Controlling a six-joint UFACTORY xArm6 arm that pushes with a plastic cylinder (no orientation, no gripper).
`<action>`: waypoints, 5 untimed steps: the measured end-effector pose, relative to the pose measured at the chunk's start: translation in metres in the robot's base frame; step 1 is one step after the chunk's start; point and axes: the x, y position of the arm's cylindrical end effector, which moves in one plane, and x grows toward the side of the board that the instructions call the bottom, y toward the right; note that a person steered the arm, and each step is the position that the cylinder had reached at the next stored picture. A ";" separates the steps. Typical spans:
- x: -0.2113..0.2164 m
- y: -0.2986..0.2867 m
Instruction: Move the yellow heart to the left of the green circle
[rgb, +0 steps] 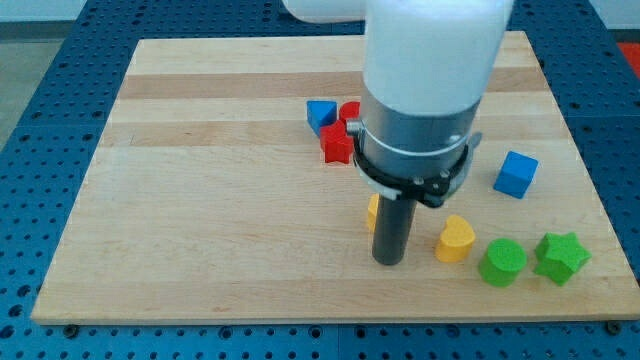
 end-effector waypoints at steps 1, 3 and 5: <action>-0.020 0.000; -0.048 0.030; -0.051 0.074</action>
